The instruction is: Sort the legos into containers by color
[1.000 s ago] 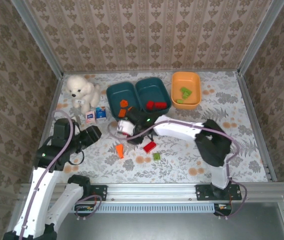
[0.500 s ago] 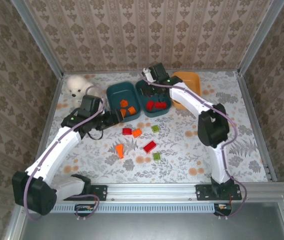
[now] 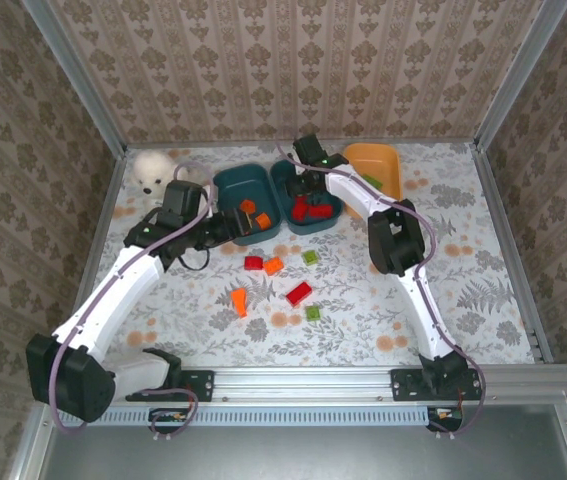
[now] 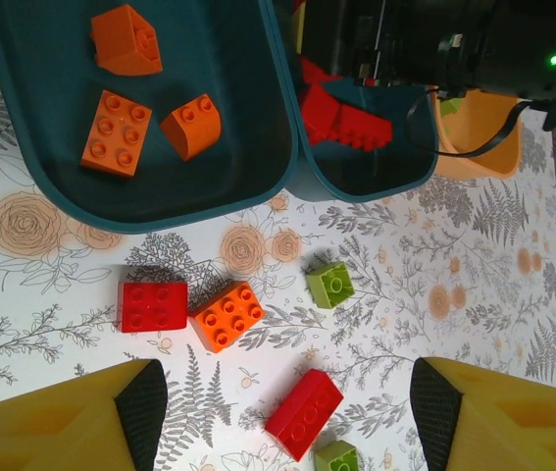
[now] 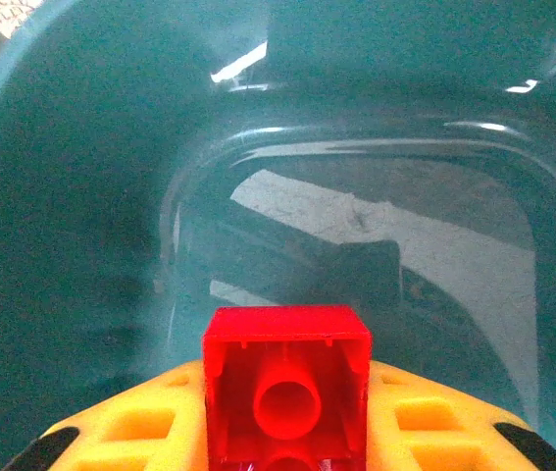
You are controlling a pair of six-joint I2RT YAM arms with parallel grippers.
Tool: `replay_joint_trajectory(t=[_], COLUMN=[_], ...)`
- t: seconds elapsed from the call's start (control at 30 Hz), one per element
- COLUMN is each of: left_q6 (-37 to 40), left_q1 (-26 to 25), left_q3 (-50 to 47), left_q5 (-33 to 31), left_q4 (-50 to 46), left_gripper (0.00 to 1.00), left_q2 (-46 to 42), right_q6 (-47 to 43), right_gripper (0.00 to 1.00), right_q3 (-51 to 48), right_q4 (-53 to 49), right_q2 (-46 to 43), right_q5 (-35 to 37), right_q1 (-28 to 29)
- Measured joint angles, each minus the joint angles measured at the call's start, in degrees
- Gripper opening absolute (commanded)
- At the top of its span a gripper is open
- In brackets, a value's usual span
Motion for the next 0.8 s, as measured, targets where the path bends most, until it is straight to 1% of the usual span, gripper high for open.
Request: replay_joint_trajectory(t=[0.1,0.27,0.33,0.47,0.57,0.67,0.8], left_q6=[0.2,0.9,1.4,3.3,5.4,8.0,10.7], left_q1=[0.0,0.0,0.0,-0.1,-0.7,-1.7,-5.0], left_q3=[0.0,0.0,0.0,0.0,0.0,0.0,0.1], left_q5=[0.0,0.0,0.1,0.5,0.8,1.2,1.1], left_q4=[0.0,-0.1,-0.2,-0.4,-1.0,-2.1,-3.2], left_gripper=[0.70,0.72,0.73,0.73,0.73,0.71,0.71], left_q2=[-0.1,0.2,0.3,1.1,1.5,2.4,5.0], right_q6=[0.5,1.5,1.6,1.9,1.9,1.9,2.7], right_gripper=[0.40,0.65,0.69,0.70,0.69,0.67,0.67], right_q3=[0.1,0.5,0.6,0.4,-1.2,-6.8,-18.8], right_q4=[-0.1,-1.2,-1.4,-1.8,-1.6,-0.1,5.0], right_q2=[0.5,0.6,0.5,-0.9,-4.9,-13.3,-28.7], right_q5=[-2.1,-4.7,-4.9,-4.9,-4.8,-3.8,-2.2], right_q1=[0.0,0.0,0.0,0.0,0.0,0.3,0.8])
